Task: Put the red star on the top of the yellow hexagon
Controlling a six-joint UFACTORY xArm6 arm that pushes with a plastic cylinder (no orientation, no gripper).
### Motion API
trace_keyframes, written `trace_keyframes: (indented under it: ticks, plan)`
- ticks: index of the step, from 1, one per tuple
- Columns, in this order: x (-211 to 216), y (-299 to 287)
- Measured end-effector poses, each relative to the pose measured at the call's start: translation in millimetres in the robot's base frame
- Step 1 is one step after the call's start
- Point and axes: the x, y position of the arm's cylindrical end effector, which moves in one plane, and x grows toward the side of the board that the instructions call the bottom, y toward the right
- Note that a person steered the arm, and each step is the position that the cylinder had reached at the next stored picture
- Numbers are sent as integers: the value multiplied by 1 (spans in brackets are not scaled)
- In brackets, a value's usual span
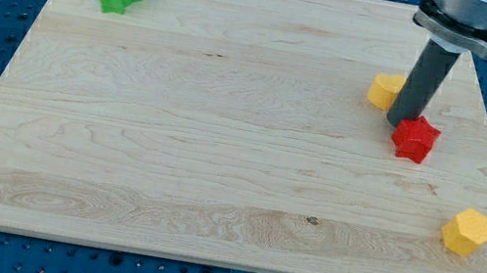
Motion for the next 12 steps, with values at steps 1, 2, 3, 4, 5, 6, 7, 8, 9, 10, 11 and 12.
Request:
trace_keyframes:
  ticks: [1,2,3,4,5,6,7,8,9,10,11,12]
  plan:
    - [12,12]
    - [21,27]
    - [34,41]
    - [45,41]
    - [53,26]
    - [53,8]
    - [69,3]
    - [77,1]
    - [77,-14]
    - [78,-14]
    - [85,-27]
    - [90,-27]
